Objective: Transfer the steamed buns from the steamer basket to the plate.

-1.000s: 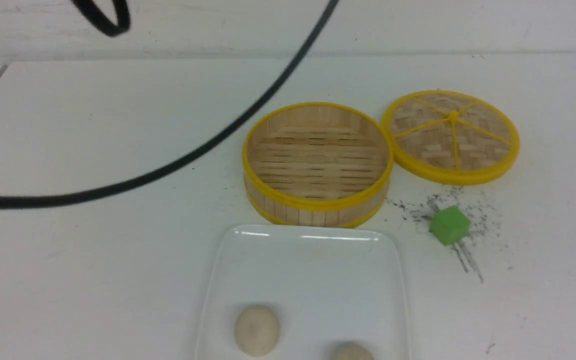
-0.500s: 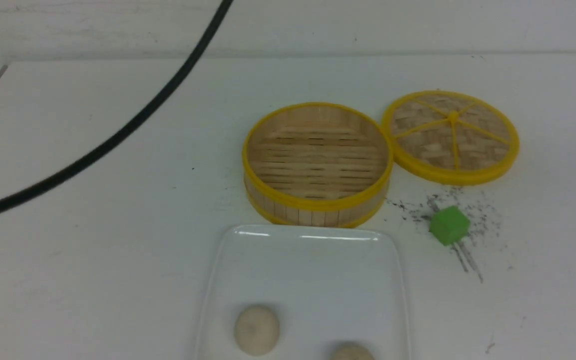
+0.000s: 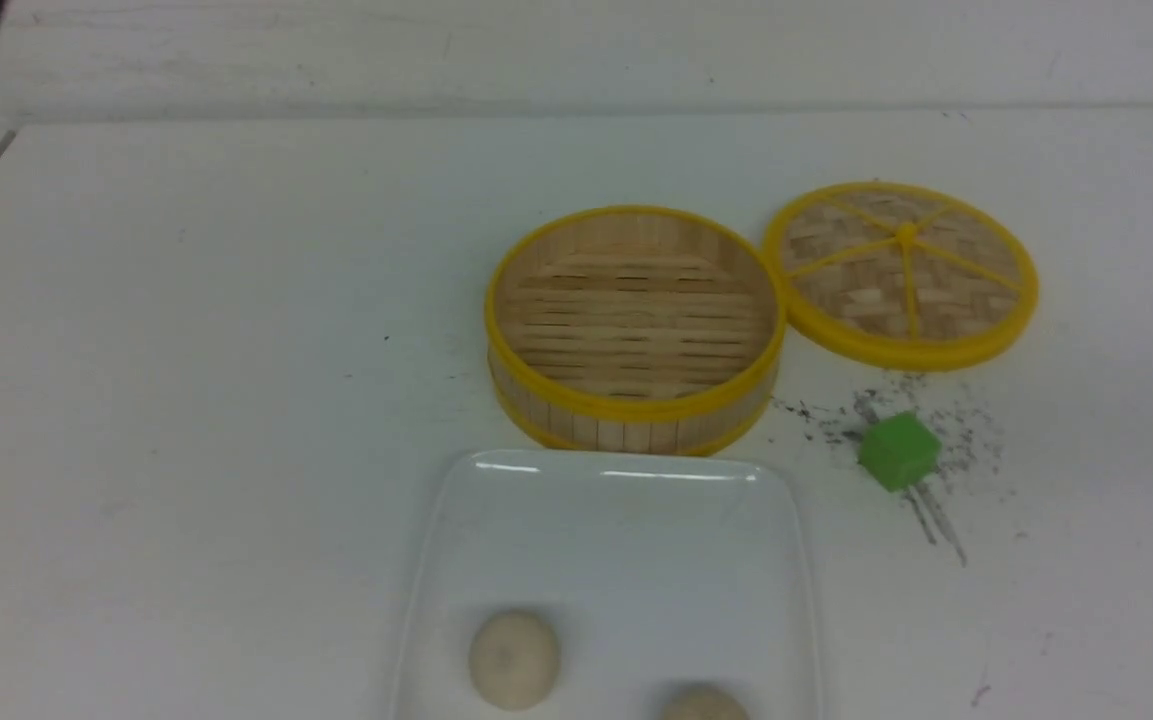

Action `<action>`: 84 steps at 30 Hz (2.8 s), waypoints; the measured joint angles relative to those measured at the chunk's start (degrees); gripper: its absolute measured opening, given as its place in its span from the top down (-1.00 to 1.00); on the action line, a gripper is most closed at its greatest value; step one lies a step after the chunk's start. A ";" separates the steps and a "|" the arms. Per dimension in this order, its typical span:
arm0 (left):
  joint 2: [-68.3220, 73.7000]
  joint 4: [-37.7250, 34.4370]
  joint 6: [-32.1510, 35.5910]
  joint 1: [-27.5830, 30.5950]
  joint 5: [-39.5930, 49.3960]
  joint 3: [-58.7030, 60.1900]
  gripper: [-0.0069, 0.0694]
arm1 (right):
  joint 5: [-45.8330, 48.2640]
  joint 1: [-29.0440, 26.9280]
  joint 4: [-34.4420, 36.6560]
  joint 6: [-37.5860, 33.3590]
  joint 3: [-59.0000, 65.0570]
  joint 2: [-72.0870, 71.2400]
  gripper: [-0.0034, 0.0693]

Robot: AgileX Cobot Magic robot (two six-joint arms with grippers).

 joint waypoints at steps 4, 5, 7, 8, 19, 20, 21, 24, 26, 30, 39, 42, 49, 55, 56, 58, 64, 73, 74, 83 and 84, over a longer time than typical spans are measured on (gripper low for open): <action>-4.07 -0.40 -0.41 0.00 0.00 0.25 -0.37 | 1.58 0.00 4.57 -2.72 0.00 -0.07 -0.22; -5.36 -0.97 -0.77 0.00 0.00 0.58 -0.37 | 1.88 0.00 5.87 -2.94 0.00 -0.07 -0.22; -7.49 -2.12 -1.35 0.00 0.00 1.19 -0.37 | 2.46 0.00 7.48 -3.18 -0.02 -0.14 -0.22; -8.29 -2.83 -1.64 0.00 0.00 1.55 -0.37 | 2.59 0.00 8.21 -3.49 -0.02 -0.27 -0.22; -22.78 -9.75 1.43 0.00 0.00 16.30 -0.35 | 3.13 0.00 13.05 -11.39 -0.02 -4.39 -0.22; -22.78 -9.76 1.53 0.00 0.00 16.63 -0.35 | 3.13 0.00 13.20 -11.60 -0.02 -4.61 -0.22; -25.20 -10.33 1.91 0.00 0.00 19.36 -0.35 | 3.17 0.00 14.26 -12.06 -0.02 -5.67 -0.22; -28.75 -11.09 2.06 0.00 0.00 23.43 -0.33 | 2.91 0.00 16.44 -13.09 -0.02 -7.71 -0.22; -30.34 -11.39 2.06 0.00 0.00 25.14 -0.32 | 2.60 0.00 17.76 -13.94 -0.02 -8.99 -0.22; -35.09 -11.78 0.76 0.00 -0.51 30.54 -0.26 | 1.37 0.00 22.26 -18.39 -0.07 -13.78 -0.22; -36.08 -12.44 -0.04 0.00 -4.93 35.87 -0.21 | 3.07 0.00 28.96 -23.01 -0.35 -21.50 -0.22; -36.08 -12.72 -0.26 0.00 -7.76 37.42 -0.21 | 4.14 0.00 31.43 -25.24 -0.39 -24.49 -0.22; -36.08 -13.39 -0.31 0.00 -12.33 40.85 -0.21 | 5.71 -1.27 32.45 -26.90 2.33 -28.49 -0.22; -36.03 -13.50 -0.32 0.00 -14.38 41.37 -0.21 | 5.27 -5.85 32.72 -32.01 10.00 -28.49 -0.22; -36.03 -13.50 -0.37 0.00 -14.91 41.37 -0.21 | 4.28 -6.58 33.20 -32.54 11.81 -28.49 -0.22; -36.03 -13.50 -0.43 0.00 -15.81 41.37 -0.21 | 1.07 -7.63 34.42 -32.88 15.16 -28.49 -0.22; -36.03 -13.50 -0.47 0.00 -17.09 41.39 -0.21 | -14.21 -8.53 36.78 -32.94 26.96 -28.38 -0.22; -36.03 -13.50 -0.47 0.00 -18.74 41.39 -0.21 | -33.13 -8.53 36.20 -31.86 35.13 -27.98 -0.20; -36.03 -13.50 -0.47 0.00 -18.74 41.39 -0.21 | -33.64 -8.53 36.07 -31.71 35.13 -27.98 -0.20; -36.03 -13.44 0.41 0.00 -19.70 41.46 -0.21 | -32.93 -8.53 36.07 -31.33 36.71 -27.93 -0.20; -36.03 -13.44 0.58 0.00 -20.41 41.50 -0.21 | -32.75 -8.53 36.12 -31.34 36.78 -27.93 -0.20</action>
